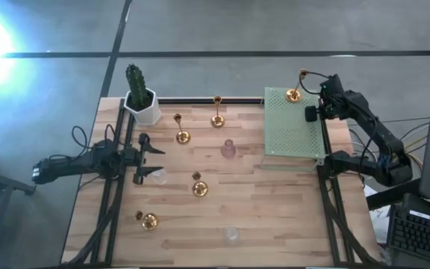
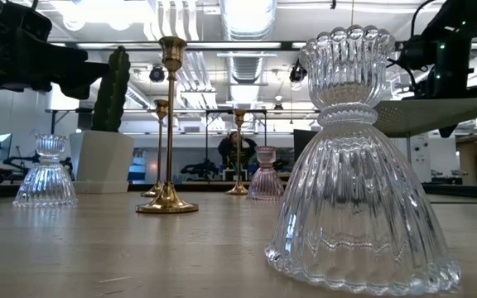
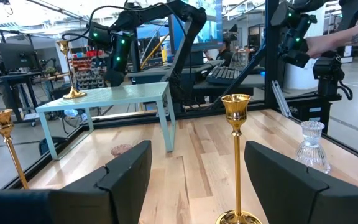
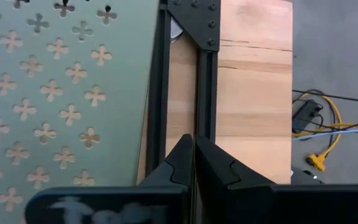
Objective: Pick & Place candle stick holders
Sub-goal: Adjust the shelf
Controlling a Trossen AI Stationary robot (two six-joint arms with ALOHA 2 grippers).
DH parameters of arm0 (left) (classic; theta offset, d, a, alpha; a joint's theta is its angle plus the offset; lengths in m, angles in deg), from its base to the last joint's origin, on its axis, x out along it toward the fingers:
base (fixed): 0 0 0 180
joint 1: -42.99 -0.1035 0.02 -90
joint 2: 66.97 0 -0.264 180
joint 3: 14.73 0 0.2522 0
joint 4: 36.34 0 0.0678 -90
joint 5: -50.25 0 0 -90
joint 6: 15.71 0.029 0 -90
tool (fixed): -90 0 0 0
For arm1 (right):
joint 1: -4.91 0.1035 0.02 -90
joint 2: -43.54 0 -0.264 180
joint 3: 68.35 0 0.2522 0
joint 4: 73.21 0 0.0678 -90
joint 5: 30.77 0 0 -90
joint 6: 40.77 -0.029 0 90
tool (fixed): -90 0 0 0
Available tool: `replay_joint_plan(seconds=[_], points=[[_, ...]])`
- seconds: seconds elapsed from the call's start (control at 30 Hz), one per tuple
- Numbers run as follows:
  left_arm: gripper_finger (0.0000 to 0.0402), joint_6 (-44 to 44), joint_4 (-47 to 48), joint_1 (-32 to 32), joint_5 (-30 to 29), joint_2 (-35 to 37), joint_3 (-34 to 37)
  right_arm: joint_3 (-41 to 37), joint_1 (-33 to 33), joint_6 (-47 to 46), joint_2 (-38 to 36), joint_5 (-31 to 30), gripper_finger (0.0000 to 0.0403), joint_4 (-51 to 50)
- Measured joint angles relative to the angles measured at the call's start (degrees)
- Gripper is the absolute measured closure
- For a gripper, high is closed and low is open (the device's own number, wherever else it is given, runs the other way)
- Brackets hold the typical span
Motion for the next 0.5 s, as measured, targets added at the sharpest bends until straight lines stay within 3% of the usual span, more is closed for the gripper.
replay_joint_plan(seconds=[0.5], points=[[0.014, 0.0, 0.01, 0.0, 0.01, 0.01, 0.0, -0.14, 0.58, 2.47, -1.52, 5.48, 0.0395, 2.04]])
